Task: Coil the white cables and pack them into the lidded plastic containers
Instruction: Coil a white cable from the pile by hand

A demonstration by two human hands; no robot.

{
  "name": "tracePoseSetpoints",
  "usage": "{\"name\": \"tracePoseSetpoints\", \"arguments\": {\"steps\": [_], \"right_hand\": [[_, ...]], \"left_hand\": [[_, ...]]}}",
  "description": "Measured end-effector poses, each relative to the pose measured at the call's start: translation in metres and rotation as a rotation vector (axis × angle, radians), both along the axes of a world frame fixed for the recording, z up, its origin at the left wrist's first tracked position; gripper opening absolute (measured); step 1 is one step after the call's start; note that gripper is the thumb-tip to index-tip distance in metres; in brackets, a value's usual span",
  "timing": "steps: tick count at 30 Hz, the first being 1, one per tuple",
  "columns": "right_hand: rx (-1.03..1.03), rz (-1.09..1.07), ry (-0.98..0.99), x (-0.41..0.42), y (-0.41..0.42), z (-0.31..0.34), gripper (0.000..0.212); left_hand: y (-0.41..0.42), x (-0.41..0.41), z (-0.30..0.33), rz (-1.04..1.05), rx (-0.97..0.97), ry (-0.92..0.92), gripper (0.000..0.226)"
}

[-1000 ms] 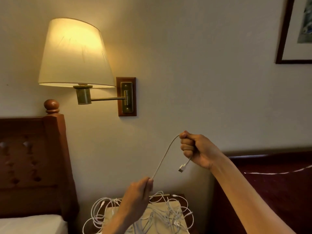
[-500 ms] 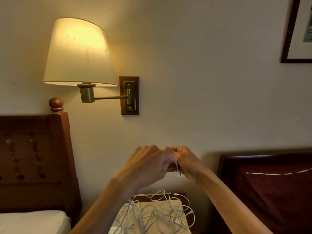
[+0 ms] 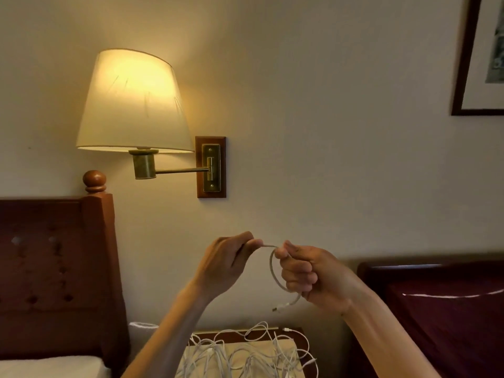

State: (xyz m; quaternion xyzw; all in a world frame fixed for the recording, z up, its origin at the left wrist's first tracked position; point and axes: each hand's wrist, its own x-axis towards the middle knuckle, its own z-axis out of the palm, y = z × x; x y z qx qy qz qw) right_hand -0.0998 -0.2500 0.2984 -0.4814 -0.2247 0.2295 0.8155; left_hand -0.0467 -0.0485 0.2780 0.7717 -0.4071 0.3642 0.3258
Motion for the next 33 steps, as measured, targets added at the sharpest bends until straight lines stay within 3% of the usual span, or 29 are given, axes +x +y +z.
{"name": "tracePoseSetpoints", "arguments": {"steps": [3,7,9,11,13,15,18,23,29,33], "right_hand": [[0.156,0.178,0.02,0.002,-0.007,0.013,0.024],[0.232,-0.02,0.061,0.009,-0.01,0.035,0.029],[0.158,-0.242,0.006,0.016,-0.007,0.036,0.032],[0.043,-0.398,-0.111,0.023,0.002,0.027,0.032],[-0.13,-0.486,-0.28,0.028,0.015,0.009,0.032],[-0.297,-0.508,-0.414,0.031,0.023,-0.008,0.032],[-0.505,-0.524,-0.529,0.026,0.025,-0.022,0.037],[-0.528,-0.446,-0.525,0.012,0.025,-0.021,0.038],[-0.477,-0.373,-0.42,0.011,0.016,-0.009,0.042],[-0.18,-0.224,-0.196,0.007,0.006,0.01,0.035]], "left_hand": [[0.002,0.011,-0.034,-0.01,-0.218,0.141,0.037],[0.003,0.007,-0.082,0.063,-0.246,0.289,0.04],[0.002,-0.002,-0.091,0.103,-0.112,0.38,0.049],[-0.004,-0.02,-0.077,0.135,0.209,0.427,0.053],[-0.013,-0.041,-0.05,0.12,0.464,0.4,0.05],[-0.018,-0.057,-0.018,0.1,0.515,0.29,0.047],[-0.012,-0.064,0.015,0.17,0.467,0.064,0.034],[-0.003,-0.04,0.031,0.26,0.404,-0.116,0.03],[0.001,-0.009,0.027,0.178,0.26,-0.105,0.03],[-0.001,0.004,0.012,-0.017,-0.026,0.007,0.035]]}}
